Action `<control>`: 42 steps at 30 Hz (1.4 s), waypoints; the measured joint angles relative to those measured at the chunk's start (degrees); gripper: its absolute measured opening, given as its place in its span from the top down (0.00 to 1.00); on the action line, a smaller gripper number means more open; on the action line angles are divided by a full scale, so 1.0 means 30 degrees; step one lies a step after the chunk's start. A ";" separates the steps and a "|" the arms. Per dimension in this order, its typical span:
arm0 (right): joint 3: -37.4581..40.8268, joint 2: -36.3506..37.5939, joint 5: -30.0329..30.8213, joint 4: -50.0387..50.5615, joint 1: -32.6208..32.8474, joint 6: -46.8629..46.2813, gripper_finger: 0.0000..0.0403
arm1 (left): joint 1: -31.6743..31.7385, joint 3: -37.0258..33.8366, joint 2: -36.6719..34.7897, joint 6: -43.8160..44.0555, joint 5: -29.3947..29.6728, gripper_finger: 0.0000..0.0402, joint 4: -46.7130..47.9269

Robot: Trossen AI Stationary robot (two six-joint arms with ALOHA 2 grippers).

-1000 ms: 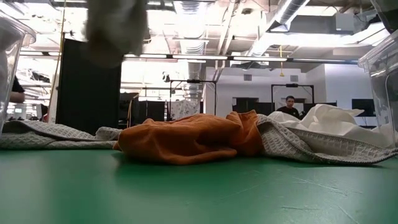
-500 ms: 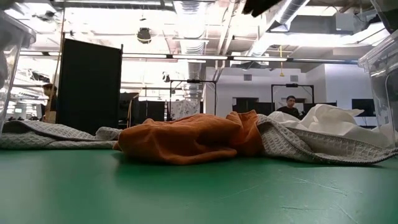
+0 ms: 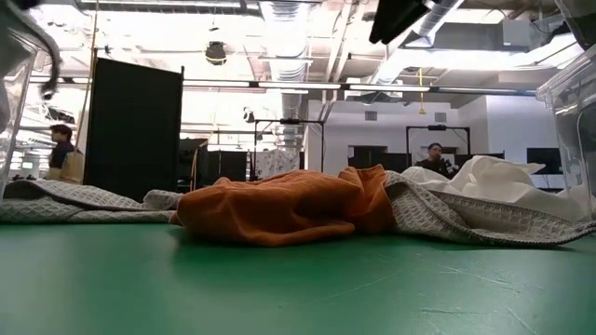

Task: Sort towels by color in basket
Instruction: Put the gray towel into the left transparent bin

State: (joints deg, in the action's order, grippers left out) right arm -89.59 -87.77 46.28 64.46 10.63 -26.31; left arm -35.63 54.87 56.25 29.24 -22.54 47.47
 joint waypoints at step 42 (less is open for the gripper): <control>0.0002 0.2144 0.0029 -0.0771 0.2518 -0.2592 0.39 | -0.8946 0.0044 1.1827 0.0198 1.0758 0.89 -0.0133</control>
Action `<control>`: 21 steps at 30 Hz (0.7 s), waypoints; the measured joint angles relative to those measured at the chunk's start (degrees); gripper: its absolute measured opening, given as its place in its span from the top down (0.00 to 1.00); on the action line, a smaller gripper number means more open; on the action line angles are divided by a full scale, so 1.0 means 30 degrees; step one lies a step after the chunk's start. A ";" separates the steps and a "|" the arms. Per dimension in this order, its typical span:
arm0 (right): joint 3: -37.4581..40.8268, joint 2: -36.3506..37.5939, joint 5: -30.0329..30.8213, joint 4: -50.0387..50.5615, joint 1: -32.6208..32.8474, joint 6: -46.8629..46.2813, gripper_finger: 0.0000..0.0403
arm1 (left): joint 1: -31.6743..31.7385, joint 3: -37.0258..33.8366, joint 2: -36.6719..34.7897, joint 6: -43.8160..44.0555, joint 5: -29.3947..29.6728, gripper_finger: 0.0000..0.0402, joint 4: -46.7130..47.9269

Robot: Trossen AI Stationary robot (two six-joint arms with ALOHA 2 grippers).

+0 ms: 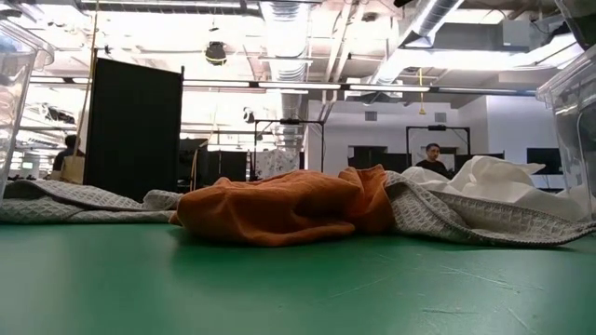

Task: Sort towels by color in basket
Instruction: Put the gray towel into the left transparent bin

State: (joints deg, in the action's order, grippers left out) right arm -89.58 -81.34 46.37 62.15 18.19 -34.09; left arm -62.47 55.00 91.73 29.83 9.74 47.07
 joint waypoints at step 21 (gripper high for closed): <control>0.0000 0.0000 0.0007 -0.0014 0.0274 -0.0138 0.39 | 0.0420 0.6578 -0.0552 0.8416 -0.5863 0.41 0.9163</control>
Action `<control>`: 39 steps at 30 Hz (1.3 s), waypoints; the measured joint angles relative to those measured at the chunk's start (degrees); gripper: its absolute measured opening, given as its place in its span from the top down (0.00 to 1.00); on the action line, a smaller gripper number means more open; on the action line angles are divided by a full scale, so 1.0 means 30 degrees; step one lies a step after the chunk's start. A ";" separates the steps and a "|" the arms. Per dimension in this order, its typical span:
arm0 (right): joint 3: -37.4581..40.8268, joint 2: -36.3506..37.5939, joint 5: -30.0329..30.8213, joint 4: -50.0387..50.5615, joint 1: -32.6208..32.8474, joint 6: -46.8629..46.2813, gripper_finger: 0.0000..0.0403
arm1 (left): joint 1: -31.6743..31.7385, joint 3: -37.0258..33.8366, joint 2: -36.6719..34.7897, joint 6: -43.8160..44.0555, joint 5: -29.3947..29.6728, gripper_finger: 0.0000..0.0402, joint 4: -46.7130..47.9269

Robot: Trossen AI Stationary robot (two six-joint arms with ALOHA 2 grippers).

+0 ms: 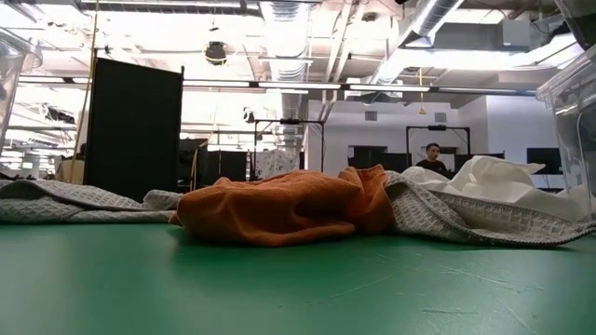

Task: Sort towels by color in basket
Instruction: Put the gray towel into the left transparent bin

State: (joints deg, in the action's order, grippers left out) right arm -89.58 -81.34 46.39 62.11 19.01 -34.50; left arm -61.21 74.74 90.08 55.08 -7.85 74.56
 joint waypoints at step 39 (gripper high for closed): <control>-0.0006 -0.0007 0.0000 -0.0503 0.0167 0.0000 0.39 | 0.0233 -0.5564 -0.0551 -0.3316 0.4168 0.42 -0.1809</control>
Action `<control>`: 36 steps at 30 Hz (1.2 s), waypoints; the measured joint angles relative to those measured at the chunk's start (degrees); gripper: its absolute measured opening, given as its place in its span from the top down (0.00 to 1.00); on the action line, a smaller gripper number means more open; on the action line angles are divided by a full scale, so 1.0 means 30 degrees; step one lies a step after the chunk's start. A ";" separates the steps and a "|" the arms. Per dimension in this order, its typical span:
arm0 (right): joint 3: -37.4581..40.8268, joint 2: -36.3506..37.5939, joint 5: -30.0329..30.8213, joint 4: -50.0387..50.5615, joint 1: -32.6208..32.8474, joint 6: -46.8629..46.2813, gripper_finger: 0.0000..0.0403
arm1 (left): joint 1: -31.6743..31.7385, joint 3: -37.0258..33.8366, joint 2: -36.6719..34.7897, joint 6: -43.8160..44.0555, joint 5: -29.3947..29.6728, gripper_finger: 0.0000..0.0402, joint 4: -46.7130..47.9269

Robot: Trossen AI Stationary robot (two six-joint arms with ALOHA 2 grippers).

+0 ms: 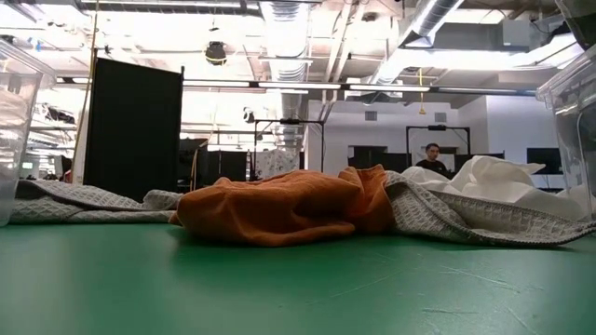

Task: Sort towels by color in basket
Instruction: Put the gray towel into the left transparent bin, then put the brown towel into the right transparent bin

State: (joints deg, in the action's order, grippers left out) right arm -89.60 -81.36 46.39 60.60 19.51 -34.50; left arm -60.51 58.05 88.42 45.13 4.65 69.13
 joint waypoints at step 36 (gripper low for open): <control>0.1567 -0.0202 -0.0085 -0.0980 -0.0160 0.0073 0.39 | 0.1092 0.4527 -0.5600 0.1683 1.3102 0.42 0.2432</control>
State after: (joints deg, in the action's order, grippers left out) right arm -84.90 -81.97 46.13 57.66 19.03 -34.28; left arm -57.24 71.63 71.62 50.18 43.96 76.43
